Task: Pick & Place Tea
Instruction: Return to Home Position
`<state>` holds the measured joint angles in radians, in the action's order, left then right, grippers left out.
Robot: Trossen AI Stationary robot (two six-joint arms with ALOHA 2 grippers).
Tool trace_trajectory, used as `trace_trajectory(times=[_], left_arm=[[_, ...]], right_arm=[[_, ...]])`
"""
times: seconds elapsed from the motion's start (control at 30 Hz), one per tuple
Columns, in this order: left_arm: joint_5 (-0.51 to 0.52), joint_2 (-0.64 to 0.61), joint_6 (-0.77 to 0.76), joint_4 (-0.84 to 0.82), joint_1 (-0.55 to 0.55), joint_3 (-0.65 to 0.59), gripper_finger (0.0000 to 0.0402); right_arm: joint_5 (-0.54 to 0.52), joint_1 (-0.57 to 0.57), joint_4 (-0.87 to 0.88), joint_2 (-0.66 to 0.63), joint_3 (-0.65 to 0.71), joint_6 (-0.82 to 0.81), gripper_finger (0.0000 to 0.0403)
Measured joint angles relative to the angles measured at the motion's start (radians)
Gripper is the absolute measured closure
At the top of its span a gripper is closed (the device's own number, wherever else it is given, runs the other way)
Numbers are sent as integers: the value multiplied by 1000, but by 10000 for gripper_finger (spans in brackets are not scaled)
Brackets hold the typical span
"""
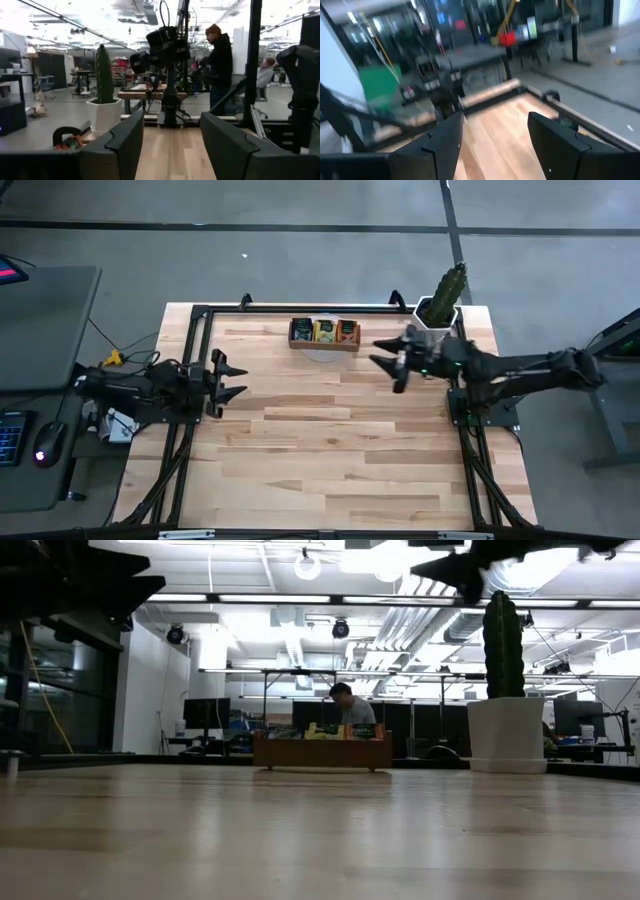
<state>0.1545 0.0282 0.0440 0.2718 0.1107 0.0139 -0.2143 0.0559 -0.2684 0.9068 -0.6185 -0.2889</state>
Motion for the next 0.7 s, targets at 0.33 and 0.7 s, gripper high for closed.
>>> trace_trajectory(times=[0.33, 0.7], left_arm=[[62, 0, -46, -106, 24, -1, 209], [-19, 0, -86, -95, -101, -1, 209]], right_arm=[[29, 0, -414, -357, 436, -19, 183], [34, 0, -467, -587, 607, -22, 182]])
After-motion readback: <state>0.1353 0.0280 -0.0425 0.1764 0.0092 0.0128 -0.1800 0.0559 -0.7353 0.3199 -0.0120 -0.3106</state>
